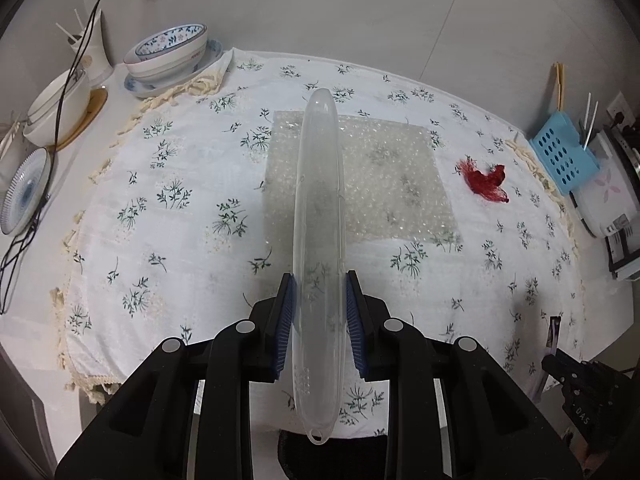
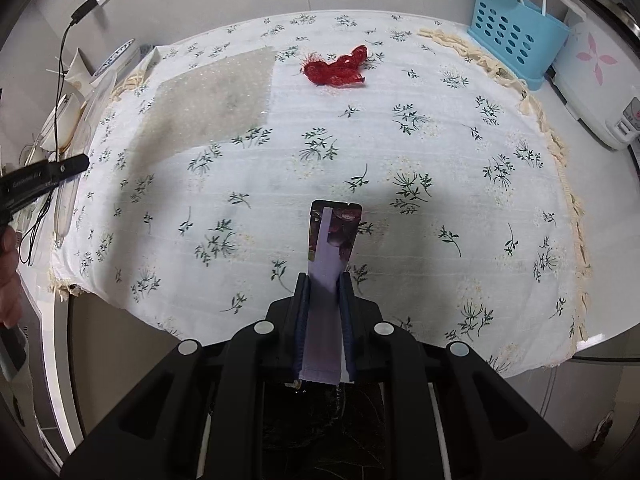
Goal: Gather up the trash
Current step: 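Lift the clear tube and purple lighter and carry both down toward the black bin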
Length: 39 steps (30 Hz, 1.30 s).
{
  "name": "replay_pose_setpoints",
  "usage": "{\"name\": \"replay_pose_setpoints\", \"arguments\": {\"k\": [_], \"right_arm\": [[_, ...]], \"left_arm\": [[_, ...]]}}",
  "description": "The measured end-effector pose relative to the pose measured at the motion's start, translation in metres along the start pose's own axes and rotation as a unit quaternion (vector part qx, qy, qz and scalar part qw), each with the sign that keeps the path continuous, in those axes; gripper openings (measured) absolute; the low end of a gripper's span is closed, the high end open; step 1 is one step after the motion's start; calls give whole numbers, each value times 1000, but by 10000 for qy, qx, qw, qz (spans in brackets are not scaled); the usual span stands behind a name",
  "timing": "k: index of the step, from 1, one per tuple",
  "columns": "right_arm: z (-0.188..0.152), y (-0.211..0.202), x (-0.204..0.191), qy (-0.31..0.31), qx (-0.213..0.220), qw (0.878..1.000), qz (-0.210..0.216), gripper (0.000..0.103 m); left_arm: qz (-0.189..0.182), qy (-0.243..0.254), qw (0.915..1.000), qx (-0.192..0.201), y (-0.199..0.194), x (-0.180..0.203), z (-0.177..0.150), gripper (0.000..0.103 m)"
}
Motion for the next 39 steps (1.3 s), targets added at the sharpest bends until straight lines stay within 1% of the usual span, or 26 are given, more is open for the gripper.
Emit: {"name": "replay_pose_setpoints", "arguments": {"k": [16,24,31,39], "right_arm": [[-46,-32,-40,-321,422,9985,98,14],[-73,-39,-59,-469,563,9971,209,14],[-100,-37,-71,-513,539,9969,273,14],[-132,-17,-79,-601,334,9972,297,14]], "left_arm": [[-149,261,9995,-80,-33,17,-93,25],[-281,321,9989,-220,-35,24,-142,25],[-311,287,9985,-355,-30,21,-184,25],[-289,267,9979,-512,-17,15,-224,25]]}}
Point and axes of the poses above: each gripper's, at about its wrist camera, not at the fingertips, and y roughly the way its jaws point, x to its right, z to its top, the point moved 4 cm from there along y, roughly the way its jaws point, and after that the axes turned 6 degrees about -x, right-handed, at the moved point
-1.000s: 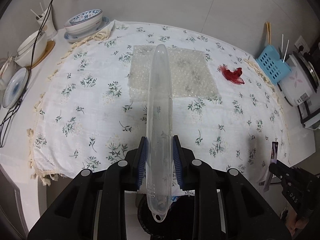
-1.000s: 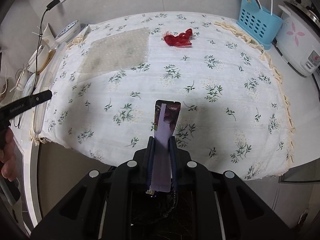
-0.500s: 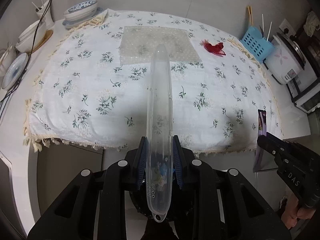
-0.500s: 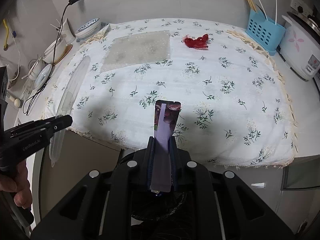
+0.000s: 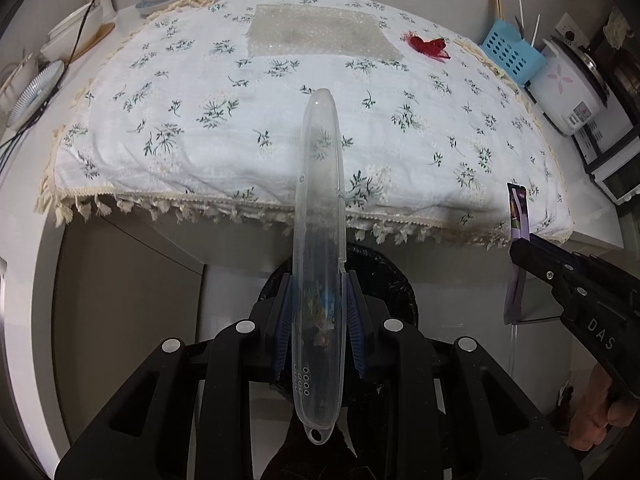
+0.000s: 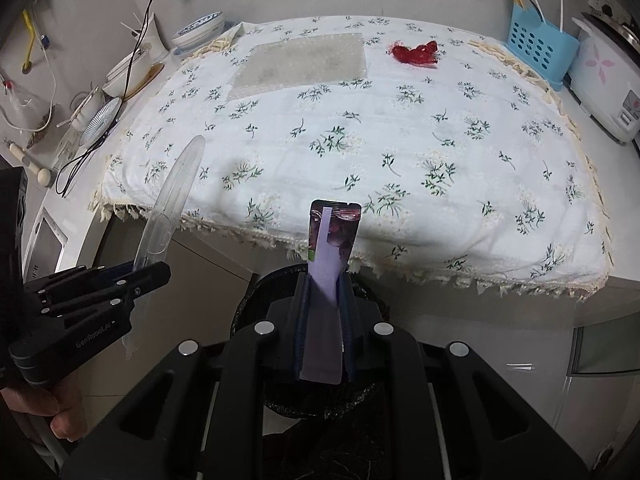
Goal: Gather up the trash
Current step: 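Lift the clear tube and purple lighter and carry both down toward the black bin, then open the left tool over the black bin to drop the clear tube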
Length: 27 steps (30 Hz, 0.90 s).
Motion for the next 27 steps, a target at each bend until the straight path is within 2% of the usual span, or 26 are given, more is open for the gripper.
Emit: {"name": "replay_pose_setpoints", "arguments": {"k": [14,22,27], "right_arm": [[-49,59,-5,-69,-477,9988,-5,14],[-56,97,-2,-47,-737,9973,-19,14],[-60,110,3,-47,-865,9962,-77,14]], "left_arm": [[79,-43,9981,-605,71,-13,-54,25],[90,-154,9975,-685,108,-22,-67,25],[135,-38,9971,-747,126,-22,-70,25]]}}
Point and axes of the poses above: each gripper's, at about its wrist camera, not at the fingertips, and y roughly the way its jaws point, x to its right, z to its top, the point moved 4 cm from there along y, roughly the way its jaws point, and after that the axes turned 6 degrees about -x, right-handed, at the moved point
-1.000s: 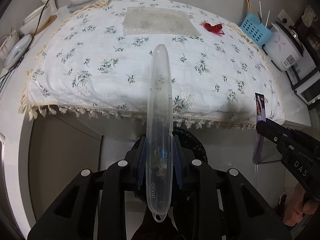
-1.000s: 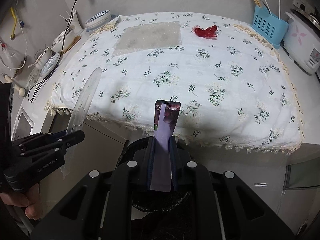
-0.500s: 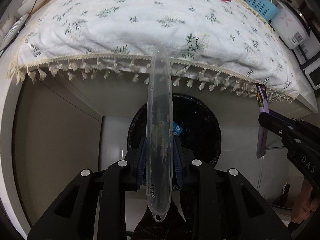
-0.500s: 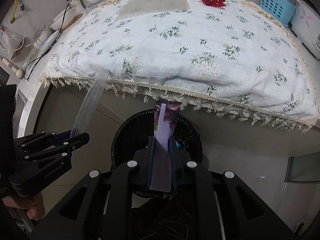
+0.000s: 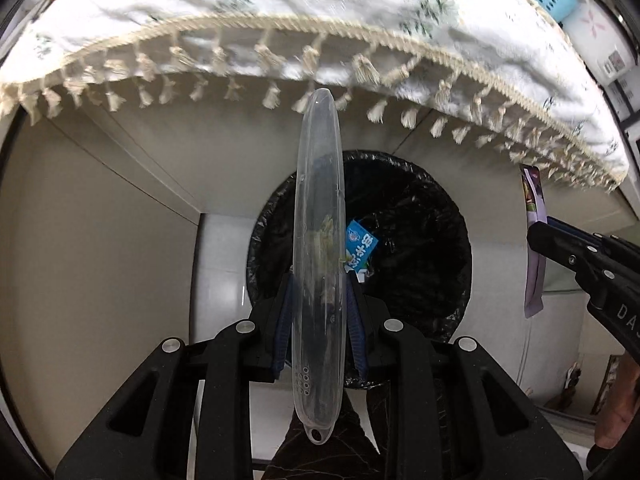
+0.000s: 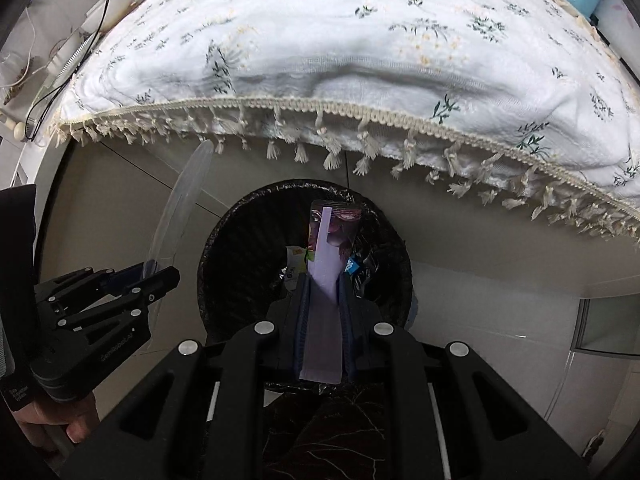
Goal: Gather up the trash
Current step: 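Open the left tool over the black bin to drop the clear tube, then open the right tool over the black bin to drop the purple lighter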
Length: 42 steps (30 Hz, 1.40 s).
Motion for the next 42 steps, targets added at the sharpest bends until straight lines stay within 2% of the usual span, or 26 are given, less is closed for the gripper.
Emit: {"name": "replay_pose_setpoints", "arguments": {"k": [10,14,15,18,20,23,25,28,31,38,42], "right_arm": [[-16,12,29,211,-166,9995,-154,14],[-21,16,38,268,-248,9992,-157,14],[-22,18,38,269,-265,9992,-156,14],[-23,22,37,248,-304,9991,-155,14],[-22,26,31,235,-324,9991,-139,14],[-19,36,25,204,-355,9991,-133,14],[-15,40,21,175,-368,9991,-116,14],[-10,46,14,121,-373,9992,-100,14],[-5,52,5,71,-362,9993,-68,14],[5,62,-17,-98,-367,9993,-36,14],[10,67,-22,-196,-362,9991,-95,18]], "left_arm": [[5,303,9994,-192,34,26,5,25],[136,640,9976,-204,41,40,8,26],[152,675,9974,-177,41,42,8,29],[125,606,9981,-60,36,41,13,48],[92,553,9984,18,31,39,16,53],[100,412,9990,140,20,28,18,68],[113,310,9992,217,15,23,20,81],[35,161,9992,355,4,13,22,92],[5,32,9988,483,-7,3,21,97],[62,-211,9981,574,-25,-18,17,97],[111,-302,9979,564,-21,-24,15,97]]}}
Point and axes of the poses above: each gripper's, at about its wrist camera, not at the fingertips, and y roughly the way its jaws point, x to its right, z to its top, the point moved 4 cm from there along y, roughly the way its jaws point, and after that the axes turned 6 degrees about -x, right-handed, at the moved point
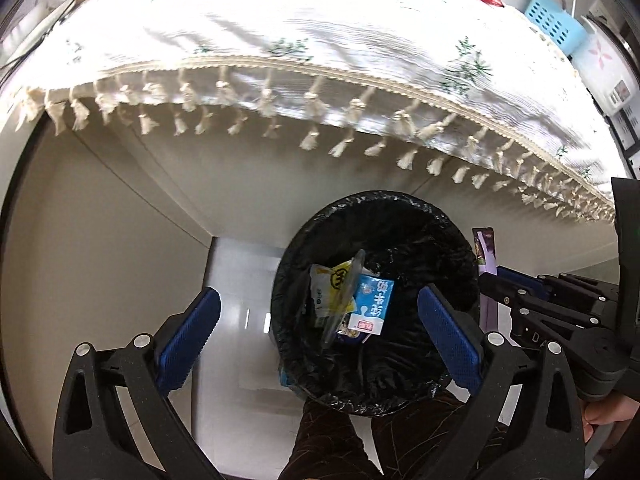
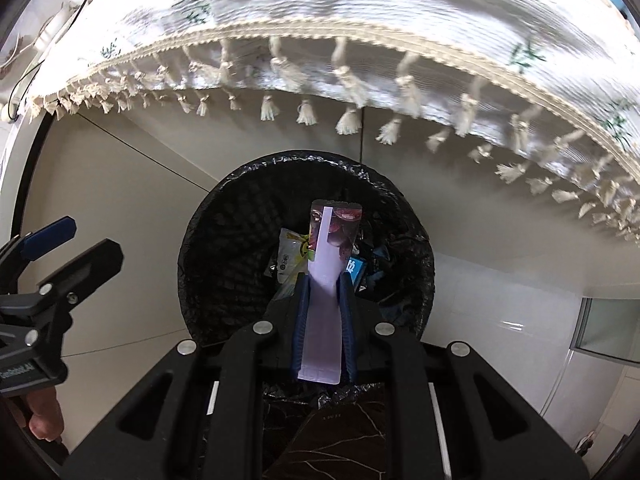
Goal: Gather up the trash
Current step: 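Open the right tool over the black bin to drop the purple lighter, then move the left tool over the bubble wrap while the right approaches the red net bag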
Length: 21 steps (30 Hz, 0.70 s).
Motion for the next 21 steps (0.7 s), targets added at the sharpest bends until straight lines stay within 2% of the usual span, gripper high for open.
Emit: {"name": "replay_pose_setpoints", "arguments": {"k": [2,8,12,16,18,21], "right_arm": [[1,2,1,-3,-20,10000,-21,19],[3,-4,6,43,90,9999,-49,51],[5,-25,14,18,296,9994,-178,68],[11,-54,22,82,541,9982,-250,78],[13,-67,27,109,667,9972,-332,87],[20,-86,36,146,858,9952,-441,93]], "left_arm": [[26,-29,10000,-15,1,-3,-1,97],[43,-64,10000,-40,2,-6,-1,97],[-15,-78,10000,-2,-6,-5,3,97],[-2,-72,9999,71,-25,0,11,97],[-20,-73,9999,116,-35,3,15,97],[82,-45,9999,93,-49,7,21,97]]}}
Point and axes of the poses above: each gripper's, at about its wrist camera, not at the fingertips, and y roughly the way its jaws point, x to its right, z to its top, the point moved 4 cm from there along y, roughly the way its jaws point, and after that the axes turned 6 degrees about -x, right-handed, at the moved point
